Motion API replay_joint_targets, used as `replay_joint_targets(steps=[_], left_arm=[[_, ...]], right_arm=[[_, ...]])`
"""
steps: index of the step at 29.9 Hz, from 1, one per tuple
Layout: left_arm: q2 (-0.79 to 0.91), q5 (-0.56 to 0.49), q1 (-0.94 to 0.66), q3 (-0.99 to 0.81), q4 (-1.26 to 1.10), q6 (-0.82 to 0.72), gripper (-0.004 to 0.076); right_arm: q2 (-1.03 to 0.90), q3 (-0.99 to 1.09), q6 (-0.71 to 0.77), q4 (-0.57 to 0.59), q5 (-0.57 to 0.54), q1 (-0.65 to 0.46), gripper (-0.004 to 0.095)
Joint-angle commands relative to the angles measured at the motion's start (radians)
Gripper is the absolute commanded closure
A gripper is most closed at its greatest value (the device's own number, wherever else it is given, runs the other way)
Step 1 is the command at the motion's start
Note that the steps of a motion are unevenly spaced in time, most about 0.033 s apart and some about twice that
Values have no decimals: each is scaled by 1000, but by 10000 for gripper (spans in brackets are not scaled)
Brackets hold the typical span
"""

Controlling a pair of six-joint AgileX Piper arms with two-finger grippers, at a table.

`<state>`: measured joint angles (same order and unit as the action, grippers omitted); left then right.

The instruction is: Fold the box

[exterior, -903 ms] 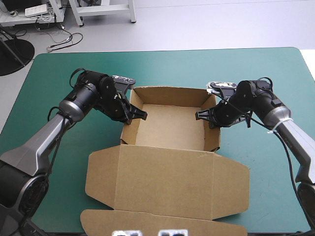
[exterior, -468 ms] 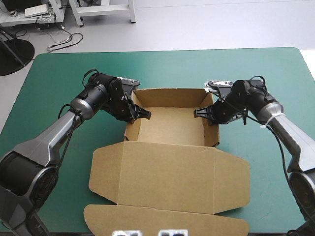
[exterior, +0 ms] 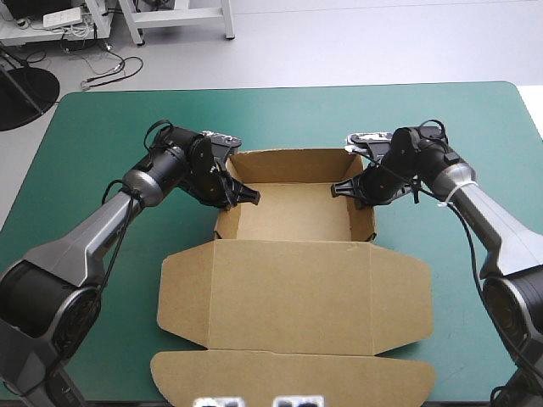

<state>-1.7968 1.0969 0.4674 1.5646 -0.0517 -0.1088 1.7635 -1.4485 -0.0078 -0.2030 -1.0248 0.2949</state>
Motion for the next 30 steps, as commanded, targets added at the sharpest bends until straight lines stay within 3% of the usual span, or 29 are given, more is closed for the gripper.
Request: replay_joint_targets(steps=[1, 5, 8, 11, 16, 23, 30], left_arm=[[27, -110, 21, 20, -39, 49, 640], [27, -114, 21, 20, -35, 51, 445], [20, -128, 21, 20, -31, 51, 241], [17, -141, 21, 20, -31, 44, 134], [17, -134, 21, 34, -1, 44, 136], [17, -83, 21, 147, 14, 44, 136], [17, 72, 21, 324, 103, 32, 150]], right_arm=[[-43, -55, -27, -48, 19, 12, 644], [-43, -62, -29, -3, 19, 12, 529], [-43, -64, -29, 26, 23, 12, 520], [-43, -64, -24, 57, 25, 12, 520], [-45, -64, -6, 124, 28, 12, 520], [-47, -91, 8, 133, 17, 12, 520], [-47, -264, 8, 133, -86, 12, 520]])
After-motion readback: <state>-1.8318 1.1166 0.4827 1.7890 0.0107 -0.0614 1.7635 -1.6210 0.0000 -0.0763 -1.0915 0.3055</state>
